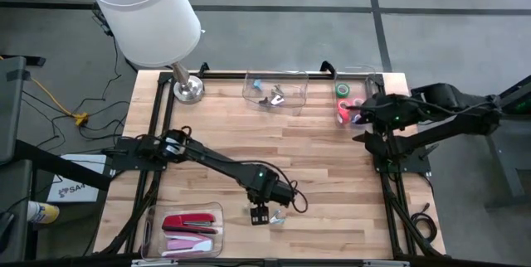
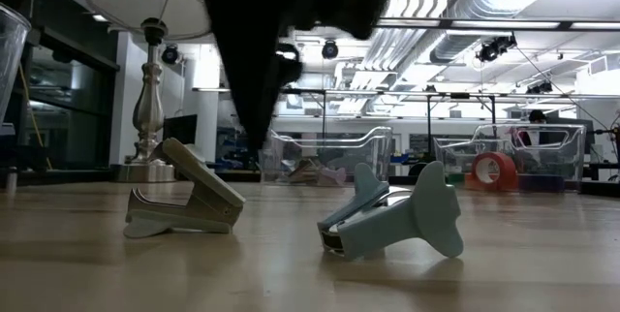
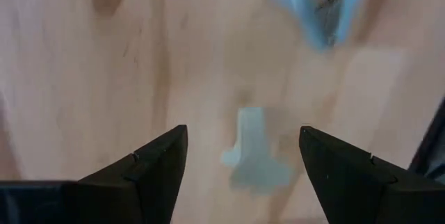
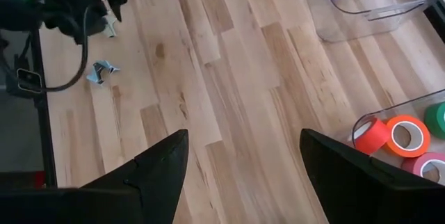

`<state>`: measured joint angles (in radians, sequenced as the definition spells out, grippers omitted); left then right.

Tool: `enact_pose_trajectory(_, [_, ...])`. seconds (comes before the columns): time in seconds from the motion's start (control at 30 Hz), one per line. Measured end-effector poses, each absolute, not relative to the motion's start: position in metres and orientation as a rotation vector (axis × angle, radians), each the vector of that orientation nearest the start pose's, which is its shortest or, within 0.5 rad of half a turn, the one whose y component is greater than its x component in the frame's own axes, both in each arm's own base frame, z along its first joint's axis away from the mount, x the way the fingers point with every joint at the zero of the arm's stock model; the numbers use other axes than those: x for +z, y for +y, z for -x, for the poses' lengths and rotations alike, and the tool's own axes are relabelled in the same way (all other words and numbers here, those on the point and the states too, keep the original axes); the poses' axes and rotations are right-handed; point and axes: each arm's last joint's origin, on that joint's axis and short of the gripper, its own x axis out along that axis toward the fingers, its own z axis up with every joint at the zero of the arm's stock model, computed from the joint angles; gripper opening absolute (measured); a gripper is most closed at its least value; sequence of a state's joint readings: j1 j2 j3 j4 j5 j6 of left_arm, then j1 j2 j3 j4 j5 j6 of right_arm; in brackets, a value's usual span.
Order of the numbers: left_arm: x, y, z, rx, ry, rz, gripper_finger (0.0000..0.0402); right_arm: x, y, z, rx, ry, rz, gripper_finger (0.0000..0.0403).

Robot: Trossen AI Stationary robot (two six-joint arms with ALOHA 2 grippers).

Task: Pick and place Stapler, Stapler remover, tape
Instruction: Put the gray staple remover into the top left transparent bin

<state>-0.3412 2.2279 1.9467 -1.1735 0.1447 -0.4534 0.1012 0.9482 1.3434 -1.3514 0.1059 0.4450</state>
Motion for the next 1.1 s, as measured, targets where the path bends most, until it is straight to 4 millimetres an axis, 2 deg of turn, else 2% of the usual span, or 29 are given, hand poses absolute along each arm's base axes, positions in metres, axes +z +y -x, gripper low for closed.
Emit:
enact_pose_trajectory(0.2, [0.192, -0.157, -0.42, -0.079, 1.555, 0.224, 0.0271, 0.389, 0.011, -0.124, -0.204, 0.935, -0.305, 0.0266])
enact_pose_trajectory(0.4, [0.183, -0.163, -0.414, -0.088, 1.62, 0.184, 0.0271, 0.389, 0.011, -0.124, -0.204, 0.935, -0.305, 0.0268])
enact_pose_trajectory(0.7, [0.18, -0.173, -0.411, -0.139, 1.623, 0.132, 0.0271, 0.389, 0.011, -0.124, -0.204, 0.935, -0.305, 0.0267])
enact_pose_trajectory(1.1, [0.173, -0.174, -0.407, -0.169, 1.66, 0.021, 0.0271, 0.389, 0.011, -0.124, -0.204, 0.935, -0.305, 0.0268])
